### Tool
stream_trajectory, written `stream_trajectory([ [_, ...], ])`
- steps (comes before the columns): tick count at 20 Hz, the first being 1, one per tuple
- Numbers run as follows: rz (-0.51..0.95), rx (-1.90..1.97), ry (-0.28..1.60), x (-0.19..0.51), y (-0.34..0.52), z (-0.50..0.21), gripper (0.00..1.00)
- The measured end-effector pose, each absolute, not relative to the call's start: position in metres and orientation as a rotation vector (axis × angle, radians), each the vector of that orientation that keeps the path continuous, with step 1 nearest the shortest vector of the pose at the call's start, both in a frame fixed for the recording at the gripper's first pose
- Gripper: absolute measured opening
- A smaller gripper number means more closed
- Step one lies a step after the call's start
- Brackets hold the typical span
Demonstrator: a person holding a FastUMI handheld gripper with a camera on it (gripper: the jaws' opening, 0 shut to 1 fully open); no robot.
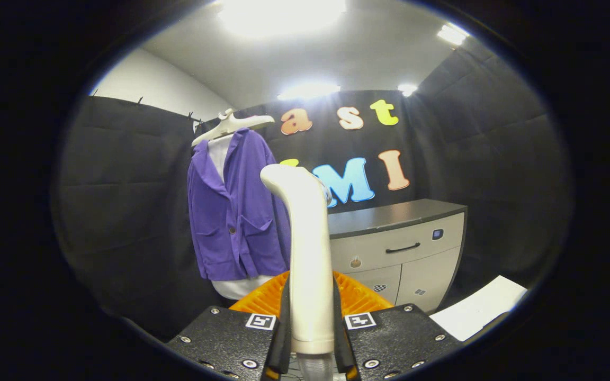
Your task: Iron the clothes twice with a garment steamer, once on the left side and once on the right side.
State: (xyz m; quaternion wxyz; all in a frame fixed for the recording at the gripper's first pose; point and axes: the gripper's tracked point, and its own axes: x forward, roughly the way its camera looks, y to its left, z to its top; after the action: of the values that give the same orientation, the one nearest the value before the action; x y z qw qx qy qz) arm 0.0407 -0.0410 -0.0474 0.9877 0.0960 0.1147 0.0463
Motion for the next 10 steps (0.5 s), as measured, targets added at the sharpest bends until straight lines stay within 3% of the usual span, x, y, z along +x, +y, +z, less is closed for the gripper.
stream_trajectory([
  [10, -0.014, 0.208, 0.182, 0.018, -0.098, -0.031, 0.33],
])
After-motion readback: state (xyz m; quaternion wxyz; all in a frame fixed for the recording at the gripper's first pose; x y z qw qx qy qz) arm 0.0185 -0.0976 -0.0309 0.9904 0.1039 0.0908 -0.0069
